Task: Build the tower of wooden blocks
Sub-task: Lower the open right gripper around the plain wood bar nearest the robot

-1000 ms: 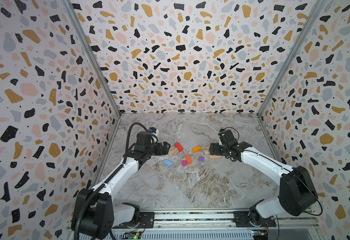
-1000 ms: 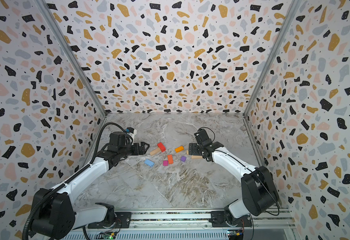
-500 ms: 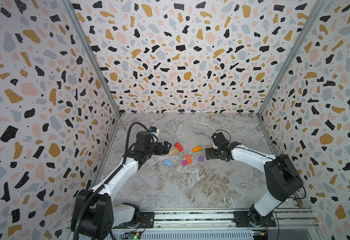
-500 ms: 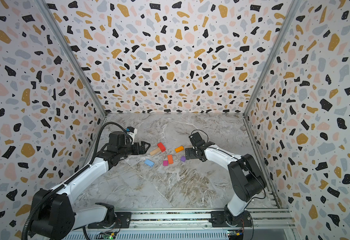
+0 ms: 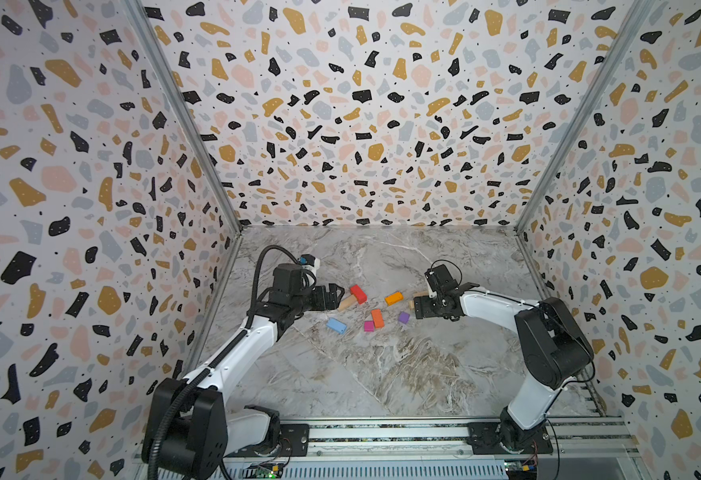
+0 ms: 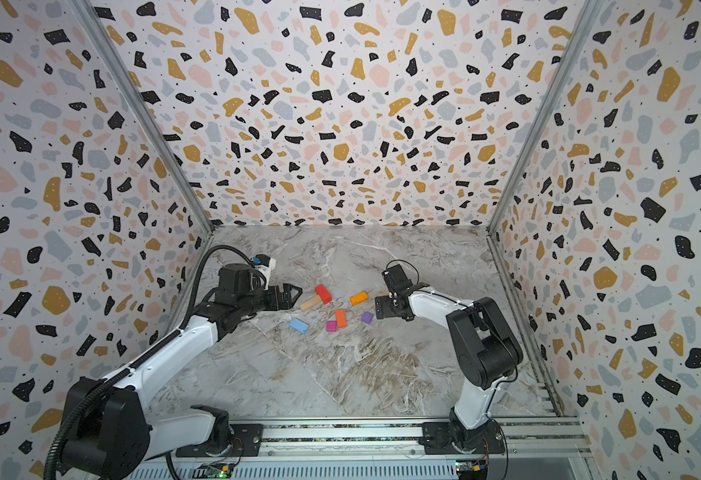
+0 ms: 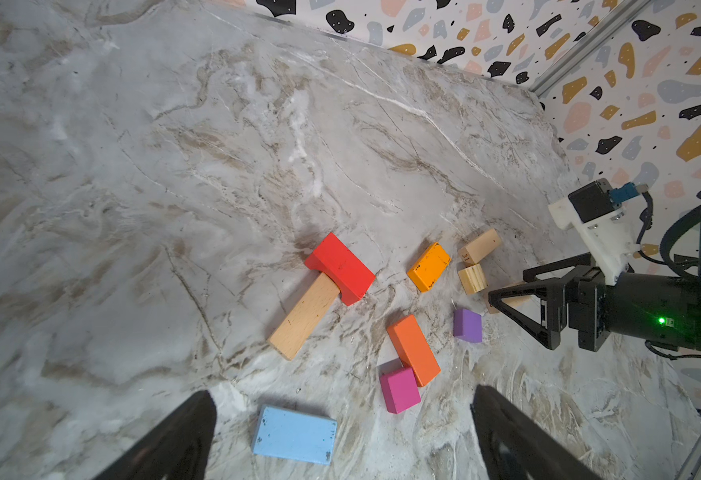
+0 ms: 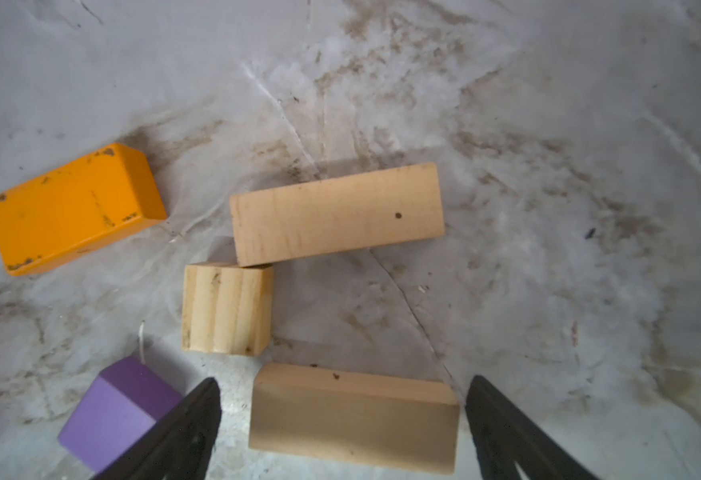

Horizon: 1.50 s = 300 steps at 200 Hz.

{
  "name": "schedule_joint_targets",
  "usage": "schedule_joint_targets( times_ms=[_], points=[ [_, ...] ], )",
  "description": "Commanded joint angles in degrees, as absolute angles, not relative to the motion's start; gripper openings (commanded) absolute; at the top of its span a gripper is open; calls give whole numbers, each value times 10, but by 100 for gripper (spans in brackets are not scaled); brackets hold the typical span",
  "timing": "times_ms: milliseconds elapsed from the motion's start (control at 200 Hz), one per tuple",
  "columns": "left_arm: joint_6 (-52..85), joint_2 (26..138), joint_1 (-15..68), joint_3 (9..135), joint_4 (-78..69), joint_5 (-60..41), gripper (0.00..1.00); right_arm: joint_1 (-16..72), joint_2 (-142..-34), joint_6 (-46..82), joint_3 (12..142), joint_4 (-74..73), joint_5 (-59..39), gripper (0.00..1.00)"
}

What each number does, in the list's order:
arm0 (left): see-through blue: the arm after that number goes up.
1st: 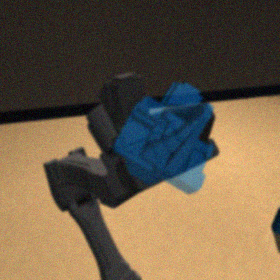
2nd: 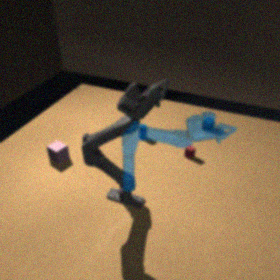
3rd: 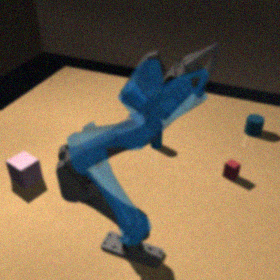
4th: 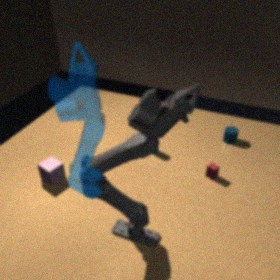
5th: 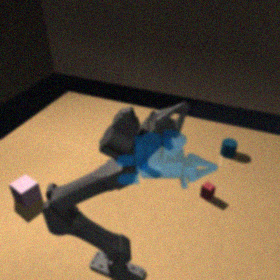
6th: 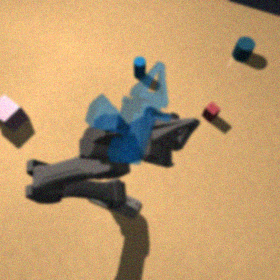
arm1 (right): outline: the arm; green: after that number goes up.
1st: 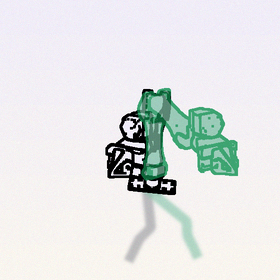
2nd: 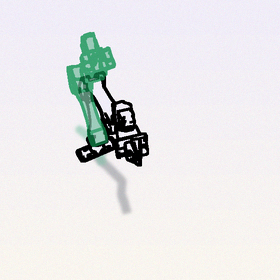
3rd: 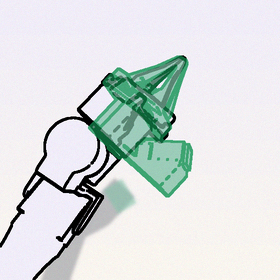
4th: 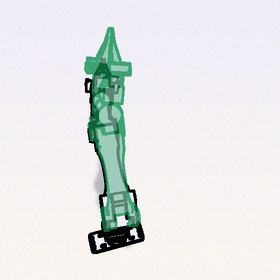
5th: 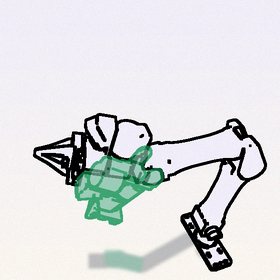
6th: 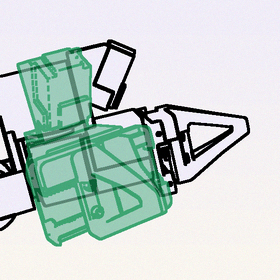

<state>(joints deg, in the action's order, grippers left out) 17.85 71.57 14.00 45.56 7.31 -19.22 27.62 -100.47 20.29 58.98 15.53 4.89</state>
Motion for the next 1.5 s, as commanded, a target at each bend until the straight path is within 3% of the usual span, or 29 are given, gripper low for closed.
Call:
schedule_joint_targets(
  times_ms=[0,576,926,1056,1392,1497],
  points=[
    [182,704,143,448,52,-199,97,278,-1004,208,588,153,53,91],
    [182,701,143,448,52,-197,97,277,-986,217,591,174,72,92],
    [182,691,143,446,51,-193,98,288,-1002,220,650,181,43,87],
    [182,691,143,446,51,-193,98,292,-1011,221,660,177,32,82],
    [181,690,143,446,52,-192,98,302,-1043,231,673,160,3,59],
    [182,690,143,445,52,-193,98,304,-1054,231,676,159,3,58]
  ],
)
